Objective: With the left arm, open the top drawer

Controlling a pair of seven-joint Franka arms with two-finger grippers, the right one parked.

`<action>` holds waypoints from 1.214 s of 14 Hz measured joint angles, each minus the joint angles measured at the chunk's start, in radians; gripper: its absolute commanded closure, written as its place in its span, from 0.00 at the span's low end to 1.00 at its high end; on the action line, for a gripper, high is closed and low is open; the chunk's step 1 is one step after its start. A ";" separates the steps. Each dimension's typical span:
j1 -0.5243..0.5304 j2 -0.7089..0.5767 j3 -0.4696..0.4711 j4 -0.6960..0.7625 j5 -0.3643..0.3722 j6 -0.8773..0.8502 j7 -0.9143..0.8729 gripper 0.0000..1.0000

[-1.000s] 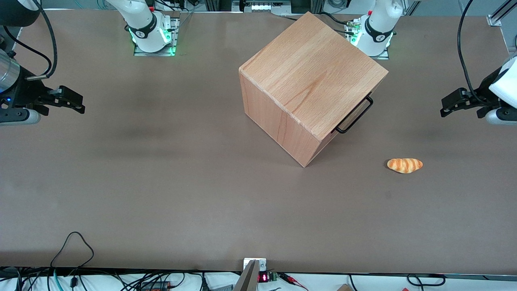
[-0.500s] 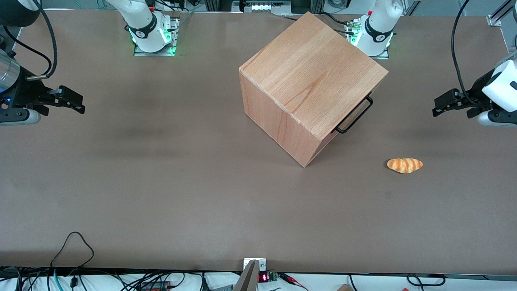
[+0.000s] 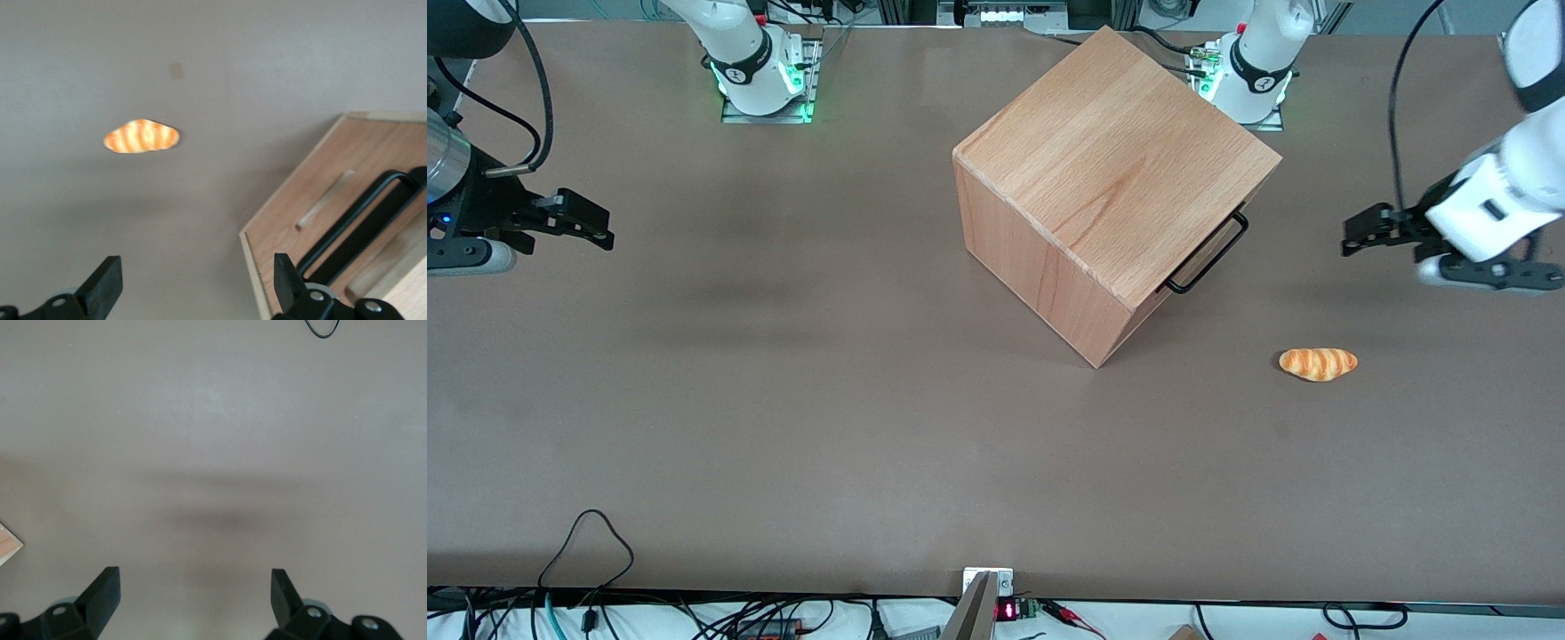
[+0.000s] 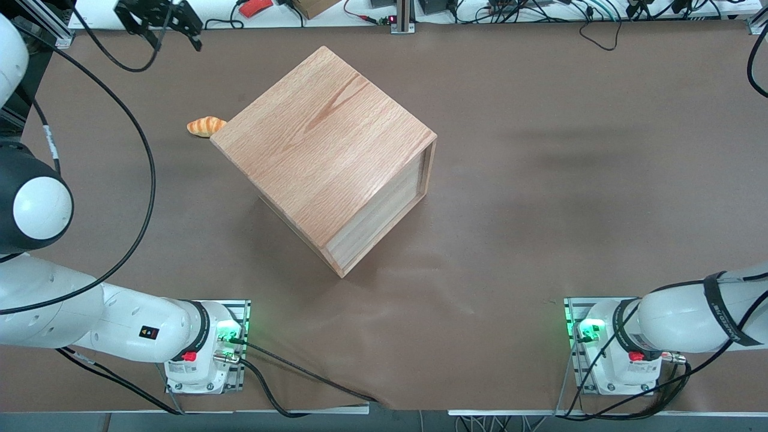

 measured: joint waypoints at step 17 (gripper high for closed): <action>0.002 0.031 -0.170 -0.268 -0.111 0.319 0.166 0.00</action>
